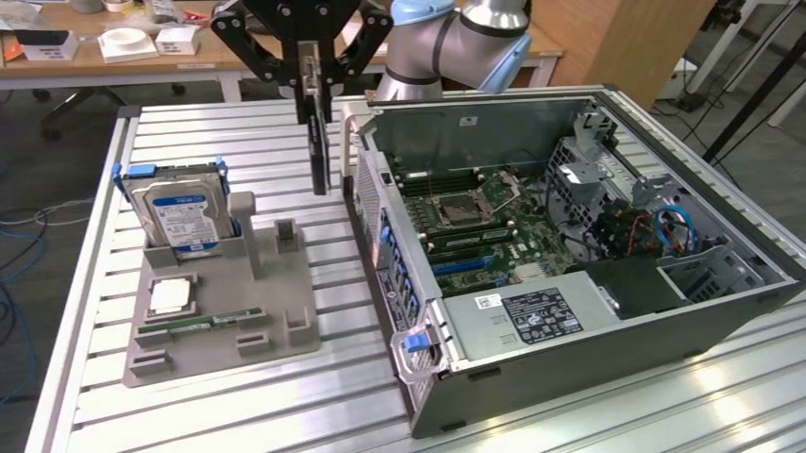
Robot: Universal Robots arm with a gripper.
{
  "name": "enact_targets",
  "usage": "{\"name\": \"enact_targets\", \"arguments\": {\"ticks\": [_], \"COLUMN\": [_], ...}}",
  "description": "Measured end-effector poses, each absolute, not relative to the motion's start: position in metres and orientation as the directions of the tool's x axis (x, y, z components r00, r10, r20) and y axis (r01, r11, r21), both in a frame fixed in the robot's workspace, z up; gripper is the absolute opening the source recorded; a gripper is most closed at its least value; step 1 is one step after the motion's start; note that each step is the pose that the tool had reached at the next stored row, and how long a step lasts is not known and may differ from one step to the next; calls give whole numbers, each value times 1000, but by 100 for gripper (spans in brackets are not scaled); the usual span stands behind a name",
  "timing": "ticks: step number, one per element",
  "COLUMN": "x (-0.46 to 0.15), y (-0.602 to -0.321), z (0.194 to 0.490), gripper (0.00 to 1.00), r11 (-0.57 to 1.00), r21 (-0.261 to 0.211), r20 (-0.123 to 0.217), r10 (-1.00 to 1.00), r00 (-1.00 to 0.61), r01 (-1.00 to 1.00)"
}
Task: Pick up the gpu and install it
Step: 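Pick up the gpu and move the gpu toward the slot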
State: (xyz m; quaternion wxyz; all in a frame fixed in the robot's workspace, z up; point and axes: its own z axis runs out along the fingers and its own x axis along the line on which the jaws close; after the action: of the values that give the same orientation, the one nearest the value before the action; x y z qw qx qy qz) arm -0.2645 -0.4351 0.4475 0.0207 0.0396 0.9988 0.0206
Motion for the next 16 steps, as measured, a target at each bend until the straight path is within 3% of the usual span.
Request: {"name": "enact_targets", "arguments": {"ticks": [16], "x": [-254], "y": [-435], "z": [447], "gripper": [26], "r11": [996], "r21": [43], "r20": [-40], "r10": [80], "r00": [-996], "r01": [78]}}
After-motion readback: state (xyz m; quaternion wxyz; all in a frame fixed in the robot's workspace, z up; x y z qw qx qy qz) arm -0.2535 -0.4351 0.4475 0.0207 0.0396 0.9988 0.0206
